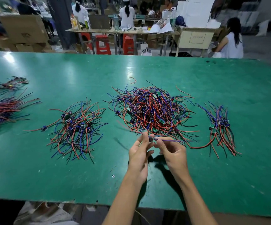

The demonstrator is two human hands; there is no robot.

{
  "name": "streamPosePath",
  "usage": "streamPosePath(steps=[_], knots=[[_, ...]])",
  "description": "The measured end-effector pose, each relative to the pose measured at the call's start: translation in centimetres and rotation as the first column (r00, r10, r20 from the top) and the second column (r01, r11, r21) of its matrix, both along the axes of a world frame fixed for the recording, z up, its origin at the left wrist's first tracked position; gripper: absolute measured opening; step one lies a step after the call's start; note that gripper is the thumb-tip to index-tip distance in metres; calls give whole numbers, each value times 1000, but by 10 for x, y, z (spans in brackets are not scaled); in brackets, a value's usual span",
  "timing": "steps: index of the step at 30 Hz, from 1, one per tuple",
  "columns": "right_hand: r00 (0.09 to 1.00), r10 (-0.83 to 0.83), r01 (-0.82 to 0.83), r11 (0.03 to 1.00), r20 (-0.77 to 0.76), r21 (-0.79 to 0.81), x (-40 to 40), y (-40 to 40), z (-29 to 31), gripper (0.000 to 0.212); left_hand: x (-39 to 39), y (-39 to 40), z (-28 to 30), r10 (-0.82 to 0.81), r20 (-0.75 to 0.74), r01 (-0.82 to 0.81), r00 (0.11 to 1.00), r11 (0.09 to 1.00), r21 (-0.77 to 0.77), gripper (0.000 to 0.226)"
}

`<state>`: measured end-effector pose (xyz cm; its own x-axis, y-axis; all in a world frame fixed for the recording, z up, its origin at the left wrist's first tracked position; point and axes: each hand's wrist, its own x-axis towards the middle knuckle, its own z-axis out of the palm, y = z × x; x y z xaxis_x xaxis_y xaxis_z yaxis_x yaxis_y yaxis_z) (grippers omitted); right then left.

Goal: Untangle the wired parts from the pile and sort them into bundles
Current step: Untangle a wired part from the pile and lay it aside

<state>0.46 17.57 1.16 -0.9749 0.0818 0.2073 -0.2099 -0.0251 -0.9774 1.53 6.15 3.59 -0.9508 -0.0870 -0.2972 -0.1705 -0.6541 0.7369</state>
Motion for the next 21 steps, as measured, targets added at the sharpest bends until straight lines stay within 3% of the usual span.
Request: streamPosePath(steps=[3, 6, 10, 11, 14, 17, 19, 21], knots=[[996, -85, 87, 995, 37, -44, -1, -1, 0, 16, 4, 8, -2, 28, -5, -29, 1000, 996, -84, 37], [994, -89, 95, 990, 57, -105, -3, 1, 0, 22, 6, 6, -1, 26, -124, -58, 992, 963, -264, 24], [991, -73, 94, 976, 111, -198, -6, 5, -4, 24, 5, -27, 0, 14, -269, -122, 963, 913, -389, 22], [992, -55, 77, 977, 116, -197, -6, 4, -4, 23, 5, -39, -1, -34, -321, -130, 947, 870, -475, 24], [988, -20, 56, 972, 156, -230, -5, 5, -4, 23, 4, -72, -7, -213, -370, -162, 904, 630, -759, 46], [976, 10, 74, 924, 216, -376, -6, 11, -1, 19, 1, -98, -7, -134, -356, -234, 925, 538, -810, 44], [978, 54, 36, 908, 202, -416, -4, 13, 0, 16, -4, -111, -3, -73, -376, -262, 924, 597, -759, 28], [983, 83, -15, 926, 164, -378, -3, 12, 0, 18, -9, -118, 10, -108, -294, -121, 950, 737, -665, 18]])
